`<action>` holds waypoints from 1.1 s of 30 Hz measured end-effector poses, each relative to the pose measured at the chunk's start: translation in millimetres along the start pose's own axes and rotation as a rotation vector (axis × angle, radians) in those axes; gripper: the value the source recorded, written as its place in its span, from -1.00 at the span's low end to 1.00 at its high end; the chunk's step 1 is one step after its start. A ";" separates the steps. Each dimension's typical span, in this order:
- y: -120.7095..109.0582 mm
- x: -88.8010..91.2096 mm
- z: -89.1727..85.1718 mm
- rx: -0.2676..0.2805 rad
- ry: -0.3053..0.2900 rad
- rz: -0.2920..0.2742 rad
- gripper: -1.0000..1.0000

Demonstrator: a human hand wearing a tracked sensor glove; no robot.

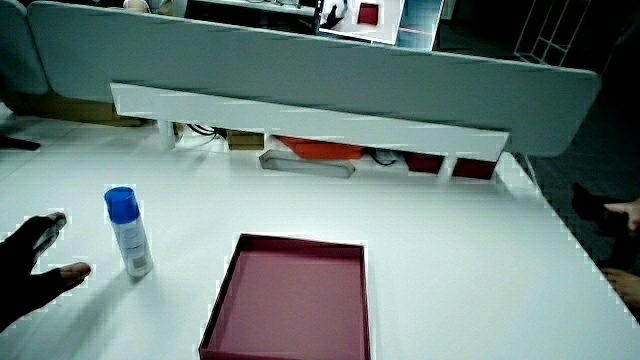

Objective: Pick glue from desk

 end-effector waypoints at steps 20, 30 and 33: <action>-1.6 0.3 4.8 0.168 -0.075 -0.066 1.00; -1.4 40.7 -3.1 0.128 -0.098 -0.180 1.00; 0.6 63.4 -12.6 0.074 -0.206 -0.219 1.00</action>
